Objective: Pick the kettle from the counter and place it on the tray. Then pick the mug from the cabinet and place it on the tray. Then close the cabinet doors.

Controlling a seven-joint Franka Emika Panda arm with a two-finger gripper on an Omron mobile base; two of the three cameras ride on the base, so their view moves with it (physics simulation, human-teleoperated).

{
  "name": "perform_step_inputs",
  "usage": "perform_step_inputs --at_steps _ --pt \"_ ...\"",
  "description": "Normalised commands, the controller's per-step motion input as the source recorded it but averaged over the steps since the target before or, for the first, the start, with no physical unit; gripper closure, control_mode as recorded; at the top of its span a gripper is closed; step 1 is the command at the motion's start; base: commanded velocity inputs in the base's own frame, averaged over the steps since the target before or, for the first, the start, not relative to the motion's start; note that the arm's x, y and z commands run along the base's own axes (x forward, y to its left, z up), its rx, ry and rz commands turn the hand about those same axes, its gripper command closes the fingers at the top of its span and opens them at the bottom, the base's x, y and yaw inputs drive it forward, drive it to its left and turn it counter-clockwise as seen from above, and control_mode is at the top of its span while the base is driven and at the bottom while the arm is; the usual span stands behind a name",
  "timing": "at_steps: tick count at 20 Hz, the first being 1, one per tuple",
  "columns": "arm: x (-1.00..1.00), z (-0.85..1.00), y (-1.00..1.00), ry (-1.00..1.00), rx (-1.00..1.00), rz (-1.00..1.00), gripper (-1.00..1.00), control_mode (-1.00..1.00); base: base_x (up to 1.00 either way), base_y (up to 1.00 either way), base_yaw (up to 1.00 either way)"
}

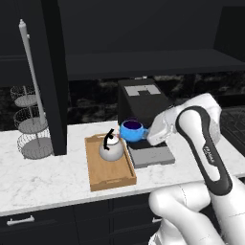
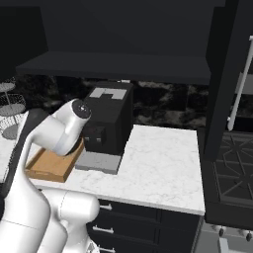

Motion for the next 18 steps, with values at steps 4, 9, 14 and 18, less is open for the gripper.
perform_step_inputs --at_steps 4,9,14,18 --pt "0.0 -1.0 0.58 0.0 0.0 0.01 1.0 -1.0 0.0 0.0 0.0" --pt "0.01 -1.0 0.36 0.03 0.0 0.05 1.0 -1.0 0.0 0.0 0.0" --pt "0.23 -0.72 0.06 0.09 0.0 0.1 1.0 -1.0 0.0 0.0 0.0" --pt "0.39 -0.33 0.0 0.09 0.0 0.1 1.0 -1.0 0.0 0.0 0.0"
